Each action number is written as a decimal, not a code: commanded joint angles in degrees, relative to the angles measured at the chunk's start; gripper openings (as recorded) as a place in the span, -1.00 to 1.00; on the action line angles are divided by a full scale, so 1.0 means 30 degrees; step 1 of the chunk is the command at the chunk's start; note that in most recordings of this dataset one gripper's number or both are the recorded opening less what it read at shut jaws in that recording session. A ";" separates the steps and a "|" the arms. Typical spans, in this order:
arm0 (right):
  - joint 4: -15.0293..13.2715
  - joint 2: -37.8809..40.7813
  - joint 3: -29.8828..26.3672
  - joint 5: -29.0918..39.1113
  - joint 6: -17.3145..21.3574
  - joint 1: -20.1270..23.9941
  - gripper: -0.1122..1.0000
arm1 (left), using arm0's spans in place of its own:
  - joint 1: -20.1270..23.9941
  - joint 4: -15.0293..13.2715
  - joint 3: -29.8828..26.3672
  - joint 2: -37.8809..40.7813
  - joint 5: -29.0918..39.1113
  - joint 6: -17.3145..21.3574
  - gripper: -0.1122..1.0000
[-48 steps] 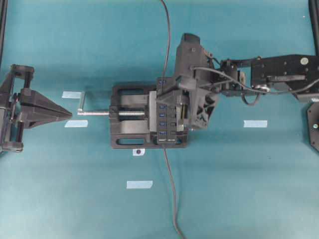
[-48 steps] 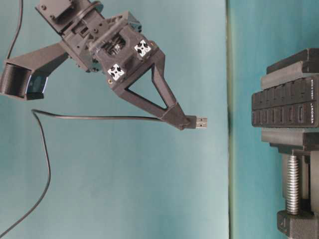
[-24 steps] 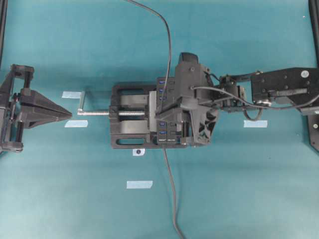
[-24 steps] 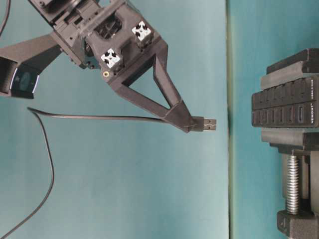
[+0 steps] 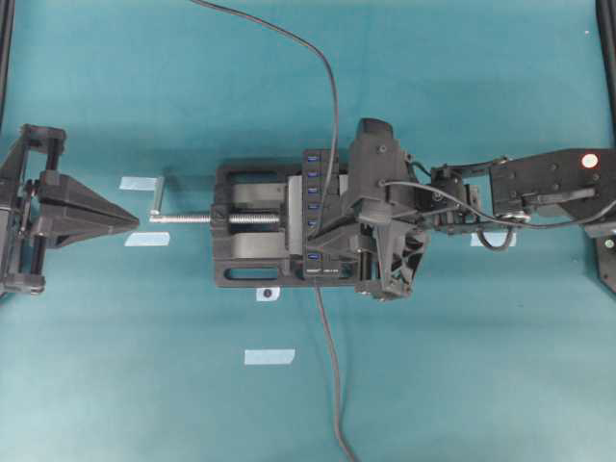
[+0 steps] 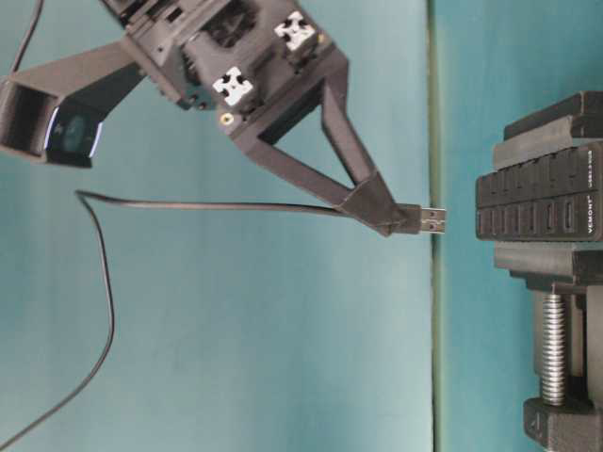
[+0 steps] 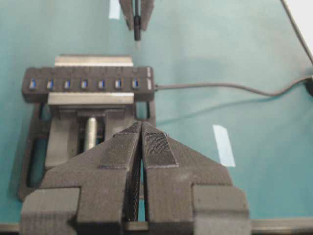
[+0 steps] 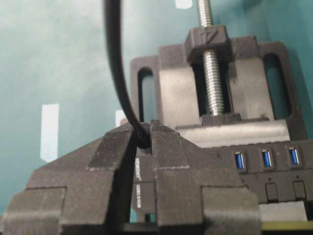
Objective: Insert the USB into the front port of the fixed hub.
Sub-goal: 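Align the held USB plug with the hub's front port, right gripper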
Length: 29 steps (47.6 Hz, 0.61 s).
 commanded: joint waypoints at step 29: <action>-0.0029 0.1406 -0.0059 -0.0557 0.0557 0.0205 -0.70 | -0.0029 0.0029 -0.0322 0.0146 -0.0088 -0.0088 -0.80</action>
